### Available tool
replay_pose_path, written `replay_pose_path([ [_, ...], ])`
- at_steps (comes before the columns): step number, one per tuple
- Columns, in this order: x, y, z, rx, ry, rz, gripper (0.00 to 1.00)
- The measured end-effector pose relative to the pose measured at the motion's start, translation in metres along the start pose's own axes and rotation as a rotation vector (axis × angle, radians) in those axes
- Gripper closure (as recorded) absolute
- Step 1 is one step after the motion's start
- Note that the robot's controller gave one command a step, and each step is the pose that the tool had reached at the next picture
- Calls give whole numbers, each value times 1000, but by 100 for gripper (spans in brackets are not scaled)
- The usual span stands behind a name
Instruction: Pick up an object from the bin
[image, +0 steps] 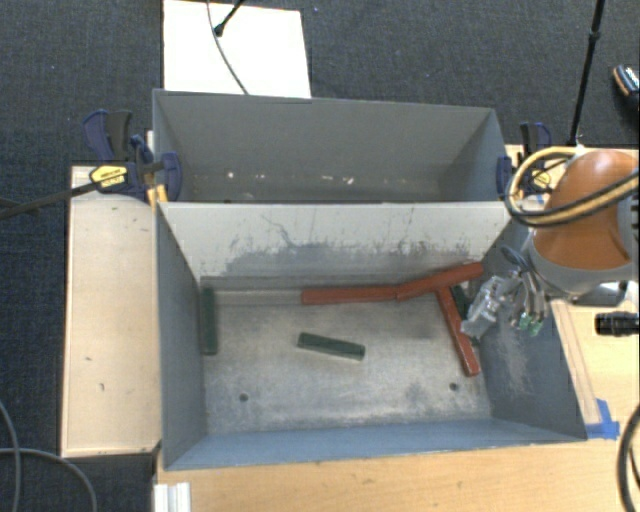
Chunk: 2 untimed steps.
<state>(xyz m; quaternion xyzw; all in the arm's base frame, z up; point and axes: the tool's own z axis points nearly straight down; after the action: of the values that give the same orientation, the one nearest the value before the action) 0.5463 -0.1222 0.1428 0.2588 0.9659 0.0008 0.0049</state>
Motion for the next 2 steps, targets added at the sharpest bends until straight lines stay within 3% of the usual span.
replay_pose_path([
  [1, 1, -2, 4, 4, 6, -1, 0],
  [2, 8, -30, 76, 4, 13, 56, 0],
])
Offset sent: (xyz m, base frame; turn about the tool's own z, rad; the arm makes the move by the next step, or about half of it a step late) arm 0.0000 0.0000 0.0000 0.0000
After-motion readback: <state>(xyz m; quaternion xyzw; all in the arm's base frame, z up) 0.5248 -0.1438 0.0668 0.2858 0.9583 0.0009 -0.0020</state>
